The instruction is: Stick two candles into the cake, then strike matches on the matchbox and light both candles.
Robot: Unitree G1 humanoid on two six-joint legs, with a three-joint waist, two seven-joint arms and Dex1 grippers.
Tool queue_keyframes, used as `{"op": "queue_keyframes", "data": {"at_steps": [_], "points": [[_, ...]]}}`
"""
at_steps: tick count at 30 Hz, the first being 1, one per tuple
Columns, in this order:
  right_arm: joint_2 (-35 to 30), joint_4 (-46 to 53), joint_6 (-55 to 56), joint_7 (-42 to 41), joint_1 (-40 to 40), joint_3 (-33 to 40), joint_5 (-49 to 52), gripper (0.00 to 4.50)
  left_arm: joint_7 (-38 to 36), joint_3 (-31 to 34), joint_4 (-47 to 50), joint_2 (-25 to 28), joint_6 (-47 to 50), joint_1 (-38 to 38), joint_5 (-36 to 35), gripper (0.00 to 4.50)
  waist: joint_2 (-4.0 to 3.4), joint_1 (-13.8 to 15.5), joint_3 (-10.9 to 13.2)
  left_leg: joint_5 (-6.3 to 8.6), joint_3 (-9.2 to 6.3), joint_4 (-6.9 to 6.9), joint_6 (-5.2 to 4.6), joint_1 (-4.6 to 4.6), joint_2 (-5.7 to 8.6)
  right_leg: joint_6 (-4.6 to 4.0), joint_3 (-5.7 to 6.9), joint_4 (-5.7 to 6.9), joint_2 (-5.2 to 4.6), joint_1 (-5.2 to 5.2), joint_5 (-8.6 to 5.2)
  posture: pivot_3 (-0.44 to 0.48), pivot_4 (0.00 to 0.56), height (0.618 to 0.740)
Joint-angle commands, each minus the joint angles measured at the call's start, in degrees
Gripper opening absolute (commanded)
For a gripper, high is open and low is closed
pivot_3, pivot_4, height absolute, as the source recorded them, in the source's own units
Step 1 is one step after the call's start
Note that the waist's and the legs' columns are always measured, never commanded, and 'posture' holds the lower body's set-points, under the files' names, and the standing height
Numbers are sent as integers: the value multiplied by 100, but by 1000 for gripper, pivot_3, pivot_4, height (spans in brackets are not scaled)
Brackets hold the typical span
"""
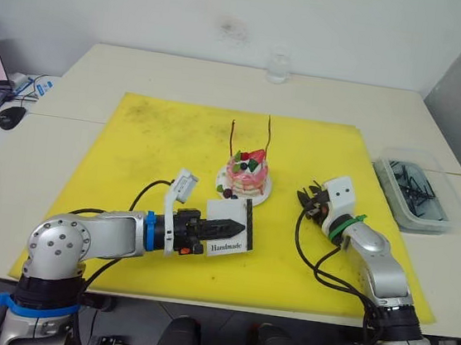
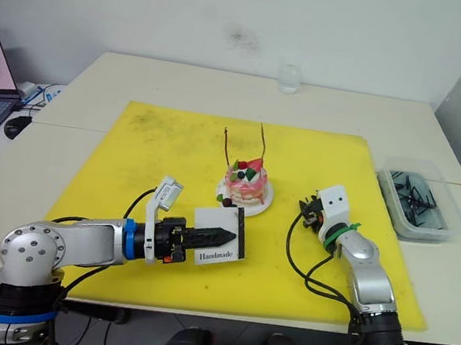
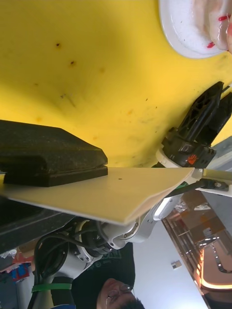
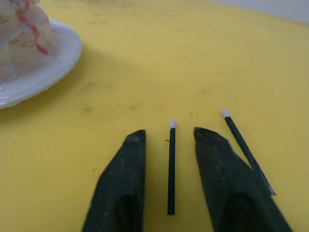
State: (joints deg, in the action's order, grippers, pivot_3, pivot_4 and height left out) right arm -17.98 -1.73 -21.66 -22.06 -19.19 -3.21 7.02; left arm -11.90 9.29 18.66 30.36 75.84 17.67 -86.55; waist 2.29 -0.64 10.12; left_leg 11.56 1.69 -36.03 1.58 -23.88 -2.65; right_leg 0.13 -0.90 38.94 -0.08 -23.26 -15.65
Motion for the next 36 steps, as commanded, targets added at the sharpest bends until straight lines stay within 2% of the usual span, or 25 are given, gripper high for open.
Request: {"op": "queue_keyframes", "data": {"at_steps": [1, 2, 9, 18, 25, 30, 36], "points": [[43, 115, -206, 145, 48, 79, -36, 326, -32, -53, 113, 110, -135, -11, -200, 0, 0, 1, 0, 0, 0, 0, 0, 1, 0, 0, -1, 0, 0, 1, 0, 0, 150, 740], [53, 143, -221, 159, 69, 75, -43, 15, -33, -73, 112, 131, -155, -14, -212, 0, 0, 1, 0, 0, 0, 0, 0, 1, 0, 0, -1, 0, 0, 1, 0, 0, 150, 740], [74, 525, -312, 63, 189, 38, 49, 15, -65, -200, 84, 249, -258, -14, -238, 0, 0, 2, 0, 0, 0, 0, 0, 1, 0, 0, 0, -1, 0, 0, -1, 0, 150, 740], [-263, 2064, -1277, -78, 433, 321, 431, 15, -183, -352, -69, 304, -326, 146, -164, 0, -2, 23, 1, 0, 0, 2, 0, -2, 0, 0, 2, -1, 0, -2, -1, 0, 150, 740], [-552, 3697, -1673, -312, 1669, 458, 903, 15, -484, -610, -88, 353, -247, 271, -50, 0, -2, 47, 2, 1, -1, 6, 1, -4, -1, -4, 4, -6, -1, -3, -5, 0, 150, 740], [-1014, 4496, -1577, -680, 2052, 299, 990, 15, -644, -748, -165, 291, -400, 464, 378, 0, -3, 23, 2, 1, 3, 2, 1, 0, 0, -1, 1, -5, -3, -3, -2, 0, 150, 740], [-2180, 5043, -1545, -1597, 1542, 283, 1212, 15, -879, -1009, -307, 152, -482, 924, 1070, 0, -2, 31, 2, 1, -1, 0, 1, 1, 6, -1, 4, -8, -2, 0, -2, 0, 150, 740]]}}
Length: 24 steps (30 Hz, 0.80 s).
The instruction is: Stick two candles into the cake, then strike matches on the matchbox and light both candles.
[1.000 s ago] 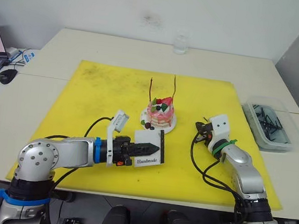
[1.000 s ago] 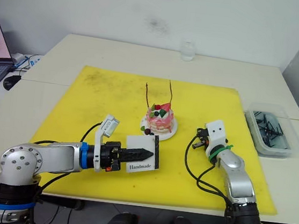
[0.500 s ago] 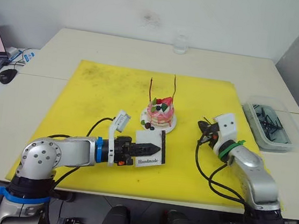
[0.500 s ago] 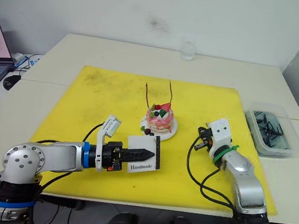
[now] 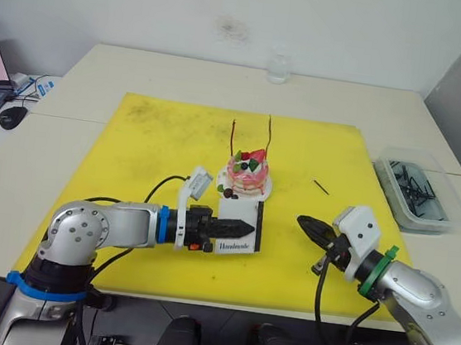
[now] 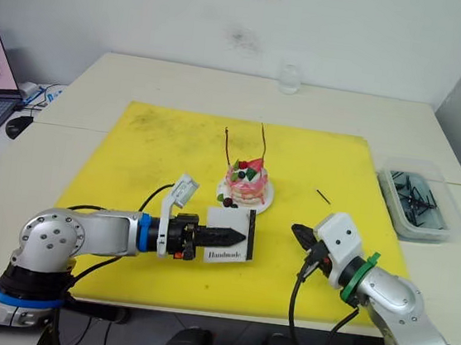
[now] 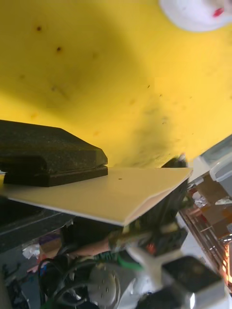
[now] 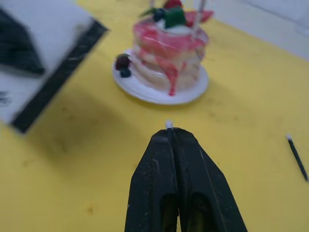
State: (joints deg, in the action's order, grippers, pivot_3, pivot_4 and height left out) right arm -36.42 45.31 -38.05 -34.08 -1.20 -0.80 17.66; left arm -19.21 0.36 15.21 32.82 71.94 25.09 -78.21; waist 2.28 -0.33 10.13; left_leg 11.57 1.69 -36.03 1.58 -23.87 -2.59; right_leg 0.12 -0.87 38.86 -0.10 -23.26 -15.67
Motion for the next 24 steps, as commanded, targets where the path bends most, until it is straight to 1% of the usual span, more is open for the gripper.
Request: {"op": "queue_keyframes", "data": {"at_steps": [1, 6, 8, 14, 24], "points": [[-460, 351, 71, -478, -376, -23, 160, 15, -199, -146, 17, -117, -88, 242, 318, 0, 1, 0, 0, 0, 1, 0, 0, -1, 1, 2, -1, -2, 0, 0, 1, 0, 150, 740], [-877, 300, 25, -810, -1176, -519, 72, 15, -320, -206, -12, -207, -51, 466, 636, 0, 3, -8, 1, 1, -2, 8, 0, -6, -2, -2, 1, -8, 5, -3, -3, 0, 150, 740], [-1023, 233, 114, -933, -1371, -768, -76, 15, -347, -191, -28, -241, -31, 503, 697, 0, 3, 0, 1, 1, -5, 8, 0, -7, -2, -3, 5, -8, 7, -4, -4, 0, 150, 740], [-1158, -20, 467, -1113, -1475, -1280, -490, 15, -469, -142, -39, -285, 8, 537, 840, 0, 3, 4, 2, 1, -2, 5, 0, -10, -2, -1, 2, -9, 2, -3, -5, 0, 150, 740], [-988, -407, 894, -1101, -1498, -1441, -957, 15, -543, -77, 63, -293, 93, 468, 821, 0, 3, 6, 2, 0, -3, 2, 1, -7, -3, 2, 3, -3, 1, -2, -3, 0, 150, 740]]}}
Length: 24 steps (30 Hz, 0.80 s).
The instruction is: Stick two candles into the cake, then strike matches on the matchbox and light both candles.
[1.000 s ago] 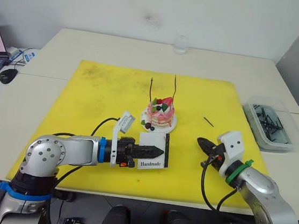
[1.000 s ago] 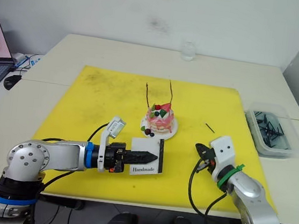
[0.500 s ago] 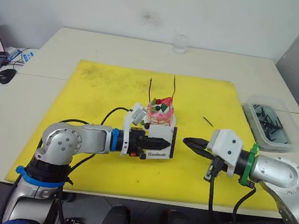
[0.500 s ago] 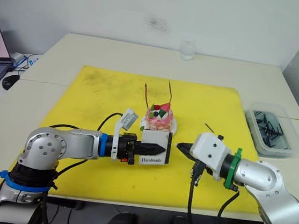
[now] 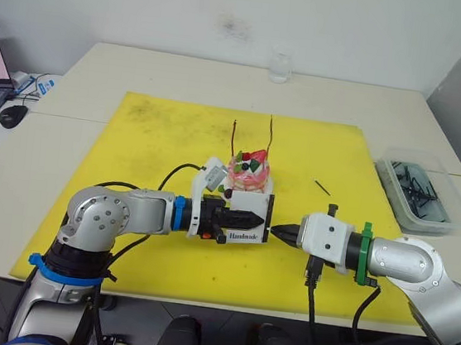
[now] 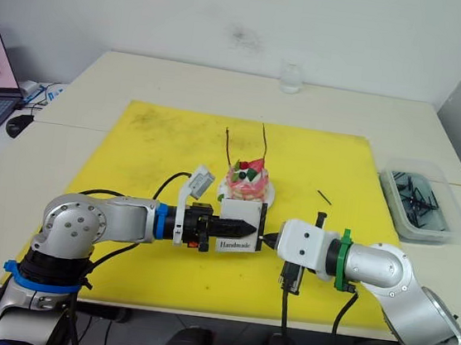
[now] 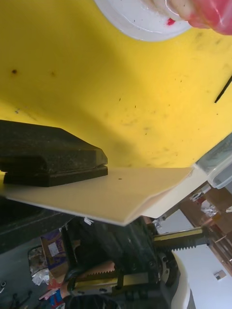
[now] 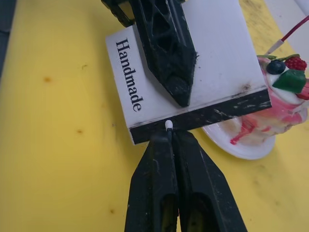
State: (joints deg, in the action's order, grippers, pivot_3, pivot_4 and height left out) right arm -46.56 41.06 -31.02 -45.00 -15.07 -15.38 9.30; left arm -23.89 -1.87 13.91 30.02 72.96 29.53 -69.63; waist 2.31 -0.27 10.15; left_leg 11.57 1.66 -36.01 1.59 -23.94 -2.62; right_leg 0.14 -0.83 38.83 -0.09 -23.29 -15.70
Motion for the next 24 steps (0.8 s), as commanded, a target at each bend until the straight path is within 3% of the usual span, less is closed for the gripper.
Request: {"op": "queue_keyframes", "data": {"at_steps": [1, 18, 20, 24], "points": [[45, -10, 211, -18, -120, 15, -148, 15, -72, 156, 200, -17, 0, 19, -41, 0, 0, 0, 0, 0, 0, 0, 0, 0, 0, 0, 0, 0, 0, 0, 0, 0, 150, 740], [539, -344, 577, -314, -391, -651, -603, 15, 164, 299, 259, -505, 8, -6, -148, 0, 0, 0, 0, 0, 0, -2, 1, 2, -1, 0, -1, 5, 0, 1, 0, 0, 150, 740], [496, -320, 698, -465, -291, -819, -666, 15, 98, 313, 191, -535, -178, 199, 73, 0, 0, 1, 0, -1, 0, -3, 1, 1, 1, 0, 0, 5, 0, 1, 0, 0, 150, 740], [256, 13, 754, -808, 14, -831, -578, 15, -352, 492, -54, -35, -661, 1164, 778, 0, 22, 42, 12, -1, -6, -6, 1, -3, 5, 0, 17, 7, 11, 2, 1, 0, 150, 740]]}}
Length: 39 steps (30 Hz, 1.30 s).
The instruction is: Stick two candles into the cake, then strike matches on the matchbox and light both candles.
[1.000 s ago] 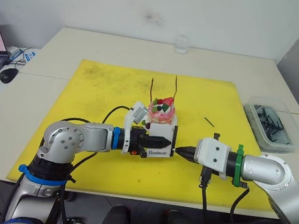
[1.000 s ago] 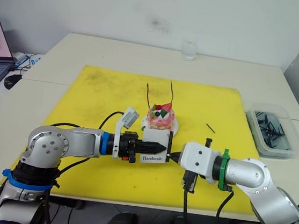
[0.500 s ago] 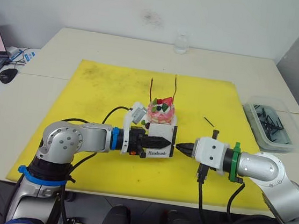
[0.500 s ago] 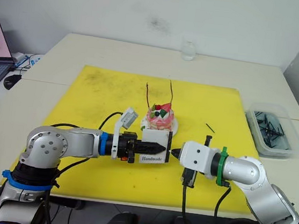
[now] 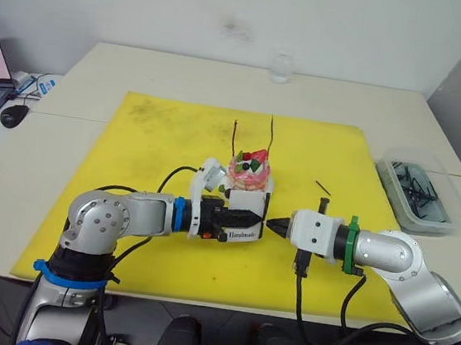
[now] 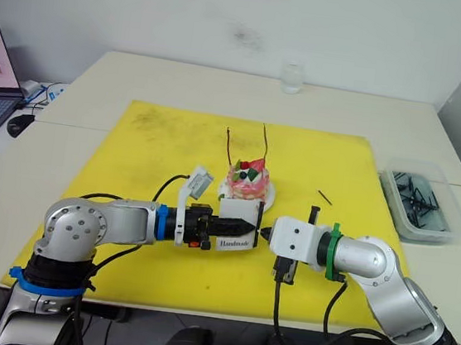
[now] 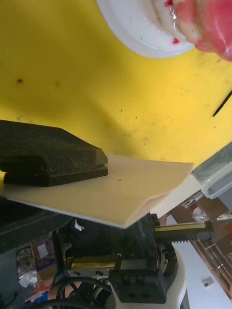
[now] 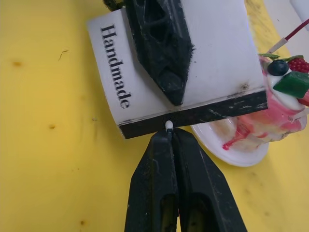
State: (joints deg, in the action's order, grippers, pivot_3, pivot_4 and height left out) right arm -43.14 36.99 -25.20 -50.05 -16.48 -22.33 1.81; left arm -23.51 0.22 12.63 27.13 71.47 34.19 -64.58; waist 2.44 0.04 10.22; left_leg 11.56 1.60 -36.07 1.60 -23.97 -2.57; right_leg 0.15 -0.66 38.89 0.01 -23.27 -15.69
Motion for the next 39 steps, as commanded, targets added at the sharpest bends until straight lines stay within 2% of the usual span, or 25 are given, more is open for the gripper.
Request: {"op": "queue_keyframes", "data": {"at_steps": [1, 4, 8, 14, 19, 25, 39], "points": [[-204, 470, 206, -423, 219, -45, 243, 15, -559, 419, -93, 513, -636, 1044, 414, 0, 7, 0, 4, 0, 0, -3, 1, -7, 0, 0, 10, -1, 8, 0, 0, 0, 150, 740], [-452, 446, 351, -659, 277, 233, 404, 15, -1020, 687, -354, 1261, -725, 1695, 602, 0, -1, -80, 10, 0, 11, 1, 0, 4, 2, 2, -15, 0, 8, -2, 1, 0, 150, 740], [-364, 285, 290, -588, 100, 451, 509, 15, -1183, 798, 116, 1576, -364, 1517, 290, 0, -1, -160, 10, 1, 16, 6, 1, 13, -8, 8, -19, -1, -6, 0, -2, 0, 150, 740], [-206, 176, 132, -496, 11, 638, 569, 15, -1028, 857, 764, 1516, 43, 650, -108, 0, 2, -155, 11, 0, 6, 3, 2, 9, -9, 8, -16, 5, -12, 0, -3, 0, 150, 740], [-180, 218, -99, -394, 72, 852, 694, 15, -1151, 617, 1078, 1654, -84, -15, 226, 0, 2, -153, 11, 0, 6, 0, 2, 10, -7, 8, -16, 7, -16, 2, -3, 0, 150, 740], [-137, 457, -524, -160, 240, 1161, 883, 15, -1106, 473, 1129, 1412, -53, -565, 204, 0, 2, -147, 11, 0, 7, 0, 2, 10, -7, 8, -17, 7, -16, 2, -3, 0, 150, 740], [-38, 810, -1119, 263, -8, 1266, 1170, 15, -1273, -87, 714, 968, -165, -409, 643, 0, 2, -143, 11, 0, 6, 0, 1, 10, -6, 8, -17, 8, -13, 3, -2, 0, 150, 740]]}}
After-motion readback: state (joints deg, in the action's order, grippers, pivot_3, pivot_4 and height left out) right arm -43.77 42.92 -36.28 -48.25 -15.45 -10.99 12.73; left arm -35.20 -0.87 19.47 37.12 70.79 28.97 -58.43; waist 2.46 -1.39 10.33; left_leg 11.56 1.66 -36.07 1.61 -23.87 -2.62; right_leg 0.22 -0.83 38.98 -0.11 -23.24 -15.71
